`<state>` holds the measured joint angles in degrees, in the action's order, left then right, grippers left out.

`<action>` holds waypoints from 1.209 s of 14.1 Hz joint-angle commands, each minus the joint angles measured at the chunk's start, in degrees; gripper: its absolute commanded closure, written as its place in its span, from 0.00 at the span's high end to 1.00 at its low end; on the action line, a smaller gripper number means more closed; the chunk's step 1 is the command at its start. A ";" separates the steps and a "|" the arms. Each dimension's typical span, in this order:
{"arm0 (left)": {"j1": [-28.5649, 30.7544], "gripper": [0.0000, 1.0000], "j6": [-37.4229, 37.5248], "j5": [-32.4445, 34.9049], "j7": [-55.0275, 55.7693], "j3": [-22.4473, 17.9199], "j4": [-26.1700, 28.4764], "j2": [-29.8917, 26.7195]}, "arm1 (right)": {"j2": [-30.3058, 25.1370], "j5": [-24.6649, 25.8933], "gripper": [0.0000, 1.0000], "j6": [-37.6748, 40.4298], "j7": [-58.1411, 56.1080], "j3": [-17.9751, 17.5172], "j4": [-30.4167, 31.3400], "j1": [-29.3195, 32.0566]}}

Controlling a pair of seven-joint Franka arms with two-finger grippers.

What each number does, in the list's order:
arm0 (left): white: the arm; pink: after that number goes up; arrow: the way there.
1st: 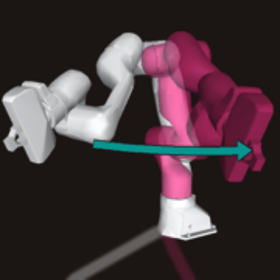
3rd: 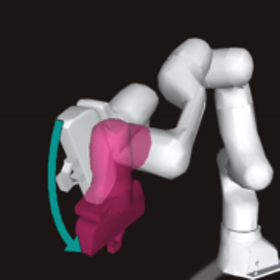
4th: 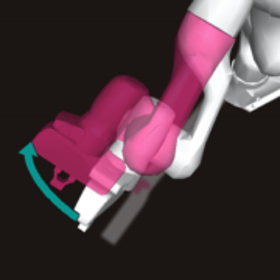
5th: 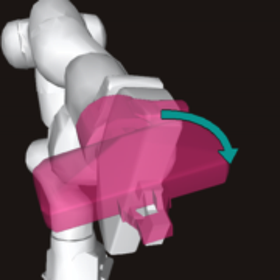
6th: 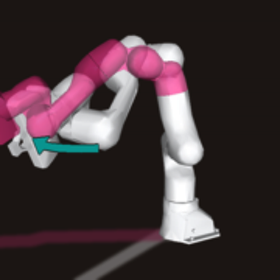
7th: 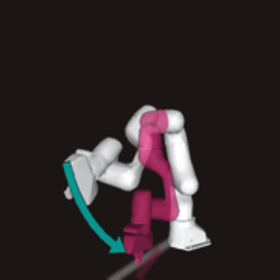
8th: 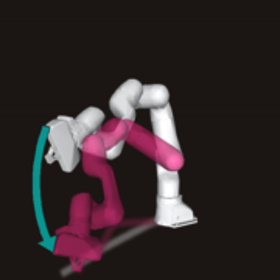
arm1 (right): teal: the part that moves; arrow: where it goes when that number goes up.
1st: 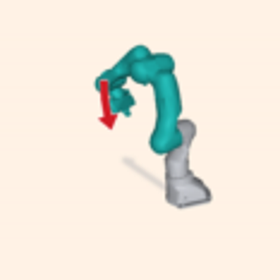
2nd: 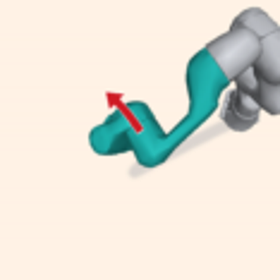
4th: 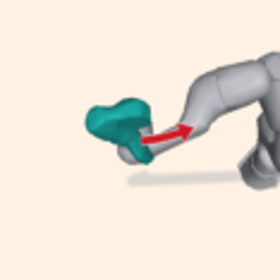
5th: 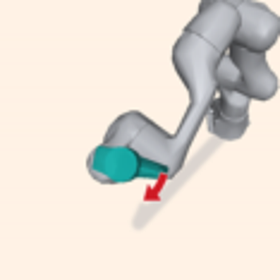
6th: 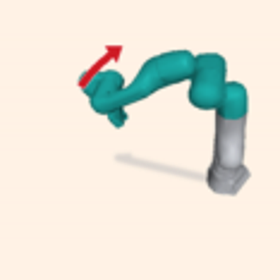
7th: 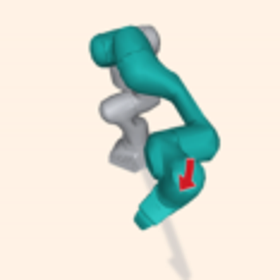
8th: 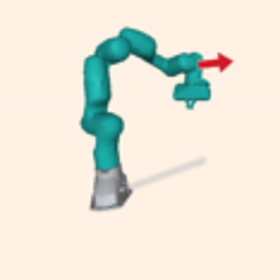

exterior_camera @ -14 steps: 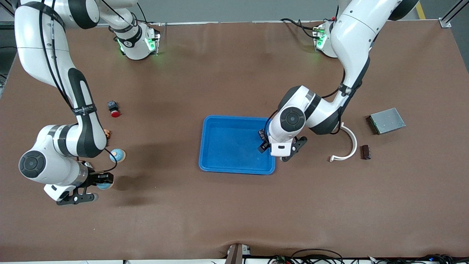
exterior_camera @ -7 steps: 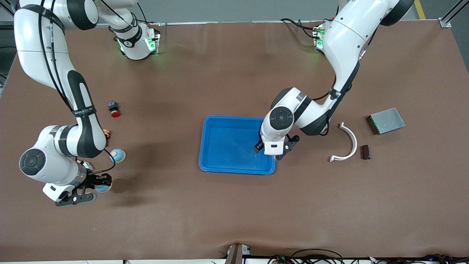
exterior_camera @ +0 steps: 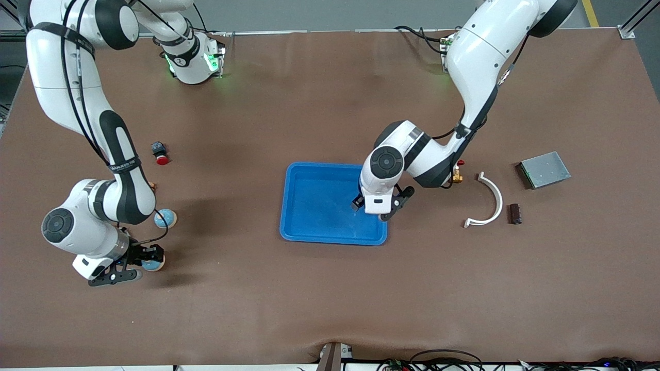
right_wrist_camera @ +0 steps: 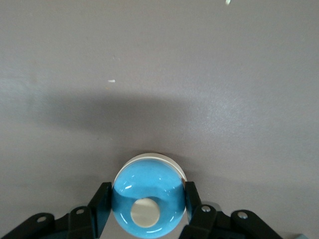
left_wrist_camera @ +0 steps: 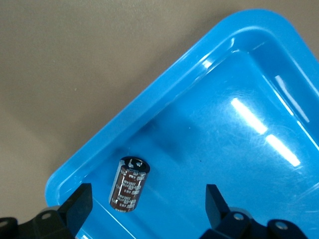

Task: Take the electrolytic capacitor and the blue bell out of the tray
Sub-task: 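Grasp the second capacitor with the left gripper while the right gripper holds the bell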

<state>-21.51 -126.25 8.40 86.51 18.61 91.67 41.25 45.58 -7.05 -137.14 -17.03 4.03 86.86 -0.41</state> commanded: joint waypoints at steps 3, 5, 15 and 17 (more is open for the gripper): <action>-1.17 1.00 -0.13 3.55 2.96 -0.85 -0.62 1.55 | -0.23 -1.21 0.00 -0.85 -1.51 -1.39 0.59 1.46; -1.17 1.00 -0.13 4.43 3.58 -0.85 -0.62 2.43 | 0.21 -1.30 0.00 -1.02 -1.51 -1.39 0.50 2.43; -2.57 1.00 -0.13 4.78 3.76 -0.85 -0.79 3.40 | 1.00 -2.00 0.00 -2.16 -1.60 -1.57 0.59 2.78; -3.01 1.00 -0.13 4.96 3.76 -0.94 -0.79 3.84 | 1.00 -2.00 0.00 -2.16 -1.51 -1.57 0.68 2.61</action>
<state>-23.28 -126.25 11.99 88.91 18.38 91.62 44.22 46.52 -7.95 -138.69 -17.45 3.59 86.97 1.53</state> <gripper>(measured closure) 0.000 0.366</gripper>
